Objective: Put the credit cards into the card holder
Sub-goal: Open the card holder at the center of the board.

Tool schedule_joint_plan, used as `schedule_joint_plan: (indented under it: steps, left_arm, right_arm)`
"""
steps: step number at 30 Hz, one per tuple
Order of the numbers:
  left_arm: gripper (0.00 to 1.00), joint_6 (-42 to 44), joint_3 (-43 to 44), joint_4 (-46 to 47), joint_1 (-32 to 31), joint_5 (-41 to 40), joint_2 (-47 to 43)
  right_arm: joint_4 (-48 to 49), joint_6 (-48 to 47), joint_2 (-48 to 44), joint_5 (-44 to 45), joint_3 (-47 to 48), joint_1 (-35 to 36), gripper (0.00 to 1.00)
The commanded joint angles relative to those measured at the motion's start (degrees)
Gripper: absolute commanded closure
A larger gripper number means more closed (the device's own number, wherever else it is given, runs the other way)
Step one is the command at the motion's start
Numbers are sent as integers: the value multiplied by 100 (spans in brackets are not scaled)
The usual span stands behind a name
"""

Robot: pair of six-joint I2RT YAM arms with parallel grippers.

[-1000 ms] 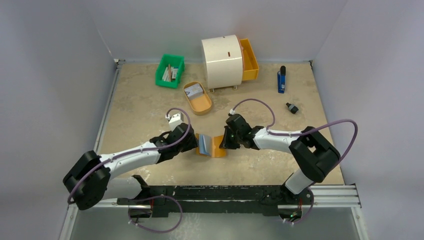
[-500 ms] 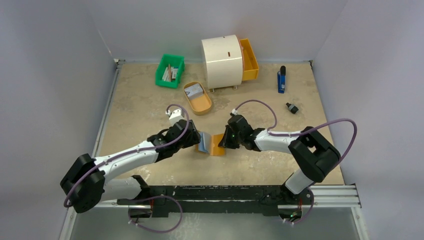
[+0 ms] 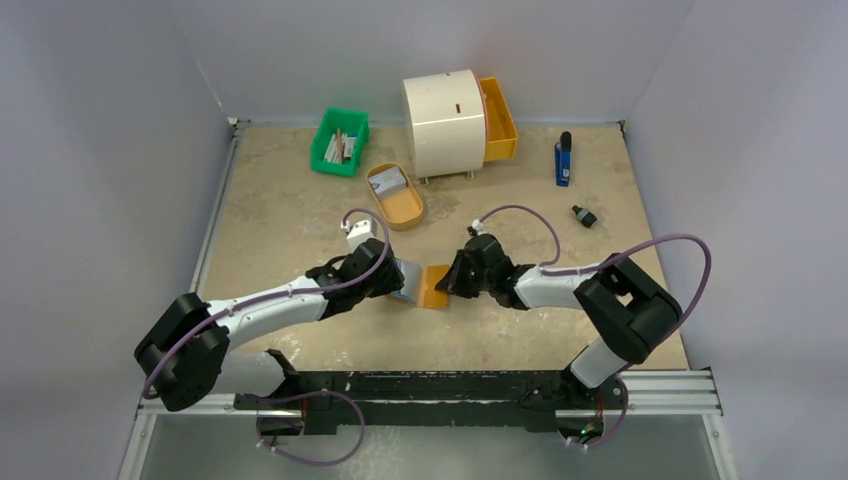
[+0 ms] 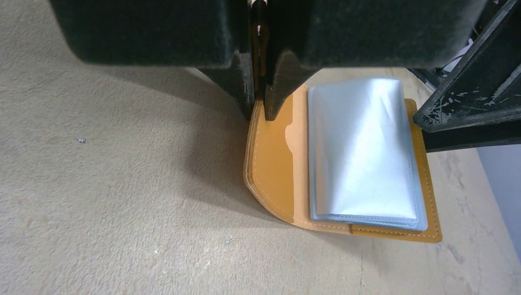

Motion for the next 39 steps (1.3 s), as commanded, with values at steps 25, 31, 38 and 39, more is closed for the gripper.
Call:
schedule_joint_plan:
  steps: [25, 31, 38, 39]
  left_arm:
    - [100, 28, -356, 2002, 12, 1145, 38]
    - [100, -5, -346, 1846, 12, 956, 28]
    - [100, -163, -383, 1720, 14, 749, -60]
    - [100, -187, -386, 1740, 12, 744, -54]
  right_arm:
    - [-954, -274, 414, 489, -559, -120, 100]
    - [-1562, -180, -401, 460, -607, -122, 63]
    - [-3213, -557, -2443, 1384, 8, -30, 54]
    - [-3332, -656, -2601, 1449, 163, 12, 54]
